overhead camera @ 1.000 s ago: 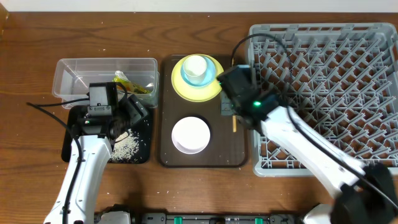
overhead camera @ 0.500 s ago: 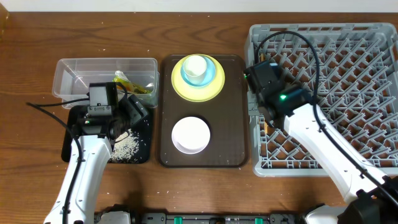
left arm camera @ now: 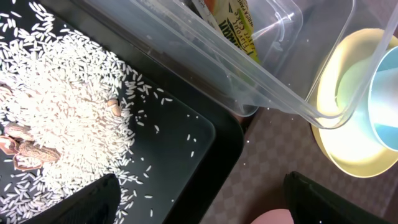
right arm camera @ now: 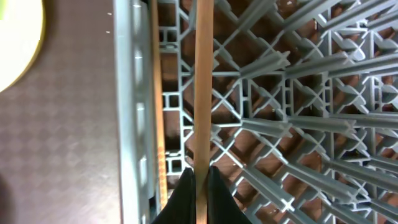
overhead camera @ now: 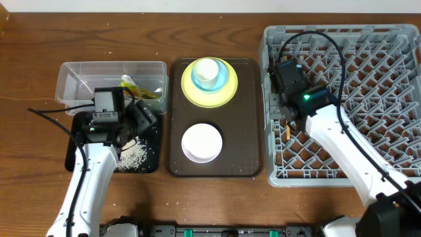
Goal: Sort waste into correct bins and load items into the dishwasher rack
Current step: 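Carry the second chopstick into the dish rack and release it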
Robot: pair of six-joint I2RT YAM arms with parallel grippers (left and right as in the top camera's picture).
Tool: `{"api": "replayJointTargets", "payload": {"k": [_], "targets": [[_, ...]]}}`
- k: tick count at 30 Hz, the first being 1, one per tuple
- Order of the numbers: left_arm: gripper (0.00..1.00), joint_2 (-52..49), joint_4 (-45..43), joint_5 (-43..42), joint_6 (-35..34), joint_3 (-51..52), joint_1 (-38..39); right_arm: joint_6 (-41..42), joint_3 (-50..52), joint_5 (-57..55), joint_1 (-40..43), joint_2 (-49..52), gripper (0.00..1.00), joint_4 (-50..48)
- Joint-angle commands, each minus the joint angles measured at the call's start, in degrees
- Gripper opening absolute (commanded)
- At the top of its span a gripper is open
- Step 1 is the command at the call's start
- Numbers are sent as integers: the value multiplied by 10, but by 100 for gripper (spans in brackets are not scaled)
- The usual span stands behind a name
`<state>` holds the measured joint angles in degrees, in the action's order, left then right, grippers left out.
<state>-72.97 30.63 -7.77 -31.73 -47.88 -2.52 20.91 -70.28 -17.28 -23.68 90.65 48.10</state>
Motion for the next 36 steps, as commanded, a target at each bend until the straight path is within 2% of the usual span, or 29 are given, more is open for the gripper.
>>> {"api": "replayJointTargets", "payload": {"k": [1, 25, 36], "targets": [[87, 4, 1, -2, -3, 2, -2, -8, 7, 0, 8, 17, 1, -4], [87, 4, 1, -2, -3, 2, -2, -18, 8, 10, 8, 63, 1, -18], [87, 4, 1, -2, -3, 2, -2, -19, 8, 10, 8, 63, 8, -18]]}}
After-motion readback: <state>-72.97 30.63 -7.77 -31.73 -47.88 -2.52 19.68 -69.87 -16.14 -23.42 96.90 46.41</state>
